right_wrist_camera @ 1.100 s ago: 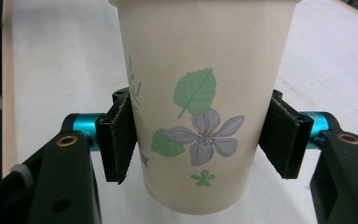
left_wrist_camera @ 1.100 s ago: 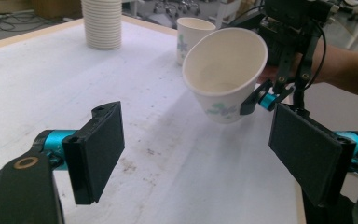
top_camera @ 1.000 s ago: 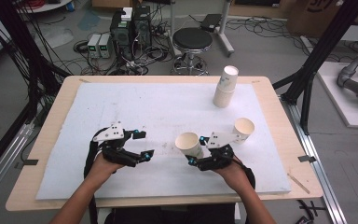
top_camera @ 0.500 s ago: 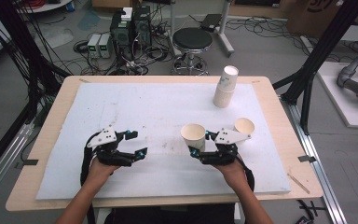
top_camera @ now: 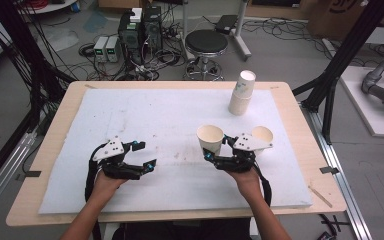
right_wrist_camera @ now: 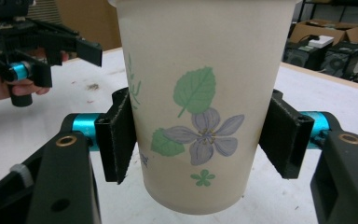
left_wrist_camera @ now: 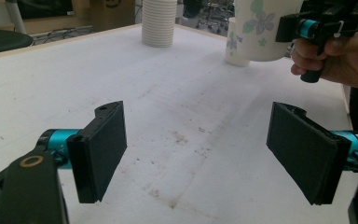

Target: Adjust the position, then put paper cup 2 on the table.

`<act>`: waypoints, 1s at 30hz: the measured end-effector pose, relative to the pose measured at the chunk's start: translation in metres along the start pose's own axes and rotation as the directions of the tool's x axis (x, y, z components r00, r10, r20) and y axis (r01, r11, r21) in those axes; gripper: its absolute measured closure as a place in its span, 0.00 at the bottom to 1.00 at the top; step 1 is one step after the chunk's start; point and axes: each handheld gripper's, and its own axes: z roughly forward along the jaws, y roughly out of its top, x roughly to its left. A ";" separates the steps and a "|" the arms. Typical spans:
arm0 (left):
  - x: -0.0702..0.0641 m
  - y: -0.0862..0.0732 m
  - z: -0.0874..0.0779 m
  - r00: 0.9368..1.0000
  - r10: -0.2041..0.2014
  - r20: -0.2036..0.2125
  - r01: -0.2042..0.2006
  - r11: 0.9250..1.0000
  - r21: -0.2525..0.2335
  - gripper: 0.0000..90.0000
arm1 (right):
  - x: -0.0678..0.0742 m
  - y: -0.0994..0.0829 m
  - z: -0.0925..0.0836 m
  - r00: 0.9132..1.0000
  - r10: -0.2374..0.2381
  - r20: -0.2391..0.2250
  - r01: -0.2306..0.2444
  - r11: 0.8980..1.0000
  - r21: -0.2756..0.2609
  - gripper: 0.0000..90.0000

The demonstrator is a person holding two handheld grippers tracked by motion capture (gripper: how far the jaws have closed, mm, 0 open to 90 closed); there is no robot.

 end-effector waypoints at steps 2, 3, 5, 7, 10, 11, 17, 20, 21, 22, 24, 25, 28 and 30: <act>0.000 0.000 -0.001 1.000 -0.002 -0.001 0.002 1.000 -0.004 0.22 | 0.000 0.000 0.000 1.000 0.005 0.004 -0.005 1.000 -0.004 0.39; 0.000 -0.001 -0.001 1.000 -0.001 -0.003 0.001 1.000 -0.005 0.22 | 0.000 0.001 0.000 1.000 0.006 0.008 -0.006 1.000 -0.005 0.39; 0.002 -0.001 -0.004 1.000 0.000 -0.006 0.000 1.000 -0.005 0.22 | -0.001 0.001 0.001 1.000 0.008 0.012 -0.008 1.000 -0.008 0.39; 0.003 -0.001 -0.006 1.000 -0.006 -0.013 0.006 1.000 -0.011 0.22 | -0.001 0.002 0.002 1.000 0.010 0.015 -0.010 1.000 -0.011 0.39; 0.006 0.000 -0.011 1.000 -0.006 -0.028 0.006 1.000 -0.020 0.22 | -0.002 0.004 0.005 1.000 0.009 0.016 -0.009 1.000 -0.014 0.39; 0.006 0.000 -0.012 0.999 -0.011 -0.035 0.010 1.000 -0.026 0.22 | -0.001 0.004 0.007 1.000 0.009 0.016 -0.009 1.000 -0.012 0.39; 0.012 0.001 -0.020 0.998 -0.016 -0.058 0.014 0.999 -0.047 0.22 | 0.001 0.007 0.017 1.000 0.004 0.009 -0.004 1.000 -0.011 0.39; 0.011 0.001 -0.020 0.998 -0.018 -0.061 0.015 0.999 -0.050 0.22 | 0.003 0.007 0.024 1.000 0.005 0.007 -0.005 1.000 -0.005 0.39; 0.012 0.001 -0.020 0.998 -0.017 -0.060 0.014 0.999 -0.050 0.22 | 0.003 0.008 0.026 1.000 0.002 0.007 -0.002 1.000 -0.005 0.39; 0.011 0.001 -0.020 0.998 -0.017 -0.060 0.014 0.999 -0.050 0.22 | 0.004 0.008 0.029 1.000 0.004 0.005 -0.004 1.000 -0.006 0.39; 0.012 0.001 -0.020 0.998 -0.013 -0.060 0.011 0.999 -0.044 0.22 | 0.005 0.009 0.034 1.000 0.005 0.004 -0.005 1.000 -0.009 0.39; 0.012 0.001 -0.020 0.998 -0.013 -0.061 0.010 0.999 -0.041 0.22 | 0.005 0.010 0.037 1.000 0.000 0.008 0.000 1.000 -0.008 0.39; 0.011 0.000 -0.020 0.998 -0.012 -0.065 0.009 0.999 -0.038 0.22 | 0.005 0.010 0.047 1.000 0.009 0.012 -0.008 1.000 -0.004 0.39; 0.011 -0.001 -0.021 0.998 -0.015 -0.065 0.013 0.999 -0.033 0.22 | 0.004 0.008 0.052 1.000 0.018 0.016 -0.018 1.000 -0.004 0.39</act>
